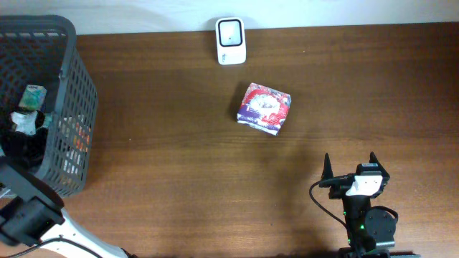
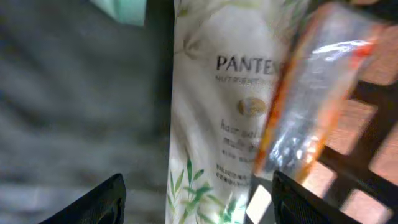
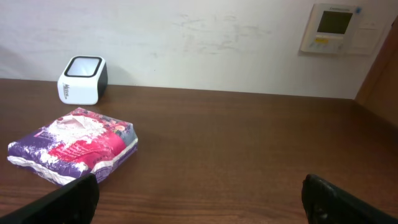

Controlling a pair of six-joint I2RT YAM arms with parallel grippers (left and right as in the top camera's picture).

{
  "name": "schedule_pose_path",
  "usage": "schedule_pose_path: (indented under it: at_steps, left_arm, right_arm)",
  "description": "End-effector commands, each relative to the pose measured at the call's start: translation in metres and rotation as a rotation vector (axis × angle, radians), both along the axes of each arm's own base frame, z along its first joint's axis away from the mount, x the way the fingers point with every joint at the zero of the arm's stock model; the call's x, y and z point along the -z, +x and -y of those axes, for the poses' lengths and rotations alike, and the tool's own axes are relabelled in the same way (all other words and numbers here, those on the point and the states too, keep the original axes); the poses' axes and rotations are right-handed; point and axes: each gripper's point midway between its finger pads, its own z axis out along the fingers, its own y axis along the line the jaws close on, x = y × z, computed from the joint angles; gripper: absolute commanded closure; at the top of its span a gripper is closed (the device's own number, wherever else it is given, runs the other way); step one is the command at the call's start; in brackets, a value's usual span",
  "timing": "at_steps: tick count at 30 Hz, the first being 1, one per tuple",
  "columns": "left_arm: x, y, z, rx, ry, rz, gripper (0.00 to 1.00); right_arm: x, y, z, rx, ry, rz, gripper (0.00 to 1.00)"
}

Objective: Scan the item barcode
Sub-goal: 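Reach into the basket and grasp the white Pantene tube, then place the Pantene tube beside the floral package and release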

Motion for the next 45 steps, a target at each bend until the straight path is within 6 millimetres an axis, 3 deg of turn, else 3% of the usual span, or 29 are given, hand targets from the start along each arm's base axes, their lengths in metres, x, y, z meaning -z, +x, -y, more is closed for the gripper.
schedule_pose_path:
  at_steps: [1, 3, 4, 6, 8, 10, 14, 17, 20, 24, 27, 29, 32, 34, 37, 39, 40, 43, 45]
  left_arm:
    - [0.032, -0.014, 0.012, 0.017, -0.04, -0.042, 0.33]
    - [0.037, -0.016, 0.01, 0.018, -0.027, -0.051, 0.5]
    - [0.037, -0.017, 0.007, 0.019, -0.01, -0.056, 0.69]
    - [0.033, -0.012, 0.001, -0.014, 0.01, -0.053, 0.74]
    - [0.02, -0.005, -0.006, -0.021, 0.028, -0.034, 0.93]
    - [-0.009, 0.011, -0.02, -0.081, 0.065, 0.006, 1.0]
    - [-0.084, 0.041, -0.043, -0.162, 0.141, 0.141, 1.0]
    - [-0.168, 0.078, -0.038, -0.148, 0.122, 0.408, 1.0]
    - [-0.24, 0.096, -0.03, -0.165, 0.114, 0.617, 1.0]
    - [-0.301, 0.105, -0.003, -0.07, 0.048, 0.827, 1.0]
    - [-0.334, 0.104, 0.018, -0.001, -0.025, 0.94, 1.0]
    - [-0.35, 0.103, 0.021, -0.09, -0.081, 0.952, 1.0]
    - [-0.367, 0.1, 0.028, -0.173, -0.155, 0.957, 1.0]
    - [-0.38, 0.099, 0.05, -0.1, -0.241, 0.998, 1.0]
    - [-0.383, 0.104, 0.086, -0.019, -0.348, 0.988, 1.0]
    - [-0.371, 0.112, 0.127, 0.095, -0.335, 0.947, 1.0]
    - [-0.363, 0.116, 0.135, 0.105, -0.307, 0.915, 1.0]
    - [-0.32, 0.128, 0.169, 0.101, -0.123, 0.723, 1.0]
    - [-0.293, 0.13, 0.205, 0.15, 0.006, 0.6, 1.0]
  right_arm:
    - [0.004, 0.0, 0.002, 0.007, -0.007, -0.005, 0.01]
    - [0.004, 0.0, 0.002, 0.007, -0.007, -0.005, 0.01]
    - [0.004, 0.0, 0.002, 0.007, -0.007, -0.005, 0.01]
    - [0.004, 0.0, 0.002, 0.007, -0.007, -0.005, 0.01]
    - [0.004, 0.0, 0.002, 0.007, -0.007, -0.005, 0.01]
    - [0.004, 0.0, 0.002, 0.007, -0.007, -0.006, 0.01]
    - [0.004, 0.0, 0.002, 0.007, -0.007, -0.005, 0.01]
    - [0.004, 0.0, 0.002, 0.007, -0.007, -0.006, 0.01]
    - [0.004, 0.0, 0.002, 0.007, -0.007, -0.006, 0.01]
    - [0.004, 0.0, 0.002, 0.007, -0.007, -0.005, 0.01]
    - [0.004, 0.0, 0.002, 0.007, -0.007, -0.005, 0.01]
    - [0.004, 0.0, 0.002, 0.007, -0.007, -0.005, 0.01]
    - [0.004, 0.0, 0.002, 0.007, -0.007, -0.005, 0.01]
    - [0.004, 0.0, 0.002, 0.007, -0.007, -0.005, 0.01]
    - [0.004, 0.0, 0.002, 0.007, -0.007, -0.005, 0.01]
    - [0.004, 0.0, 0.002, 0.007, -0.007, -0.005, 0.01]
    - [0.004, 0.0, 0.002, 0.007, -0.007, -0.005, 0.01]
    - [0.004, 0.0, 0.002, 0.007, -0.007, -0.005, 0.01]
    - [0.004, 0.0, 0.002, 0.007, -0.007, -0.005, 0.01]
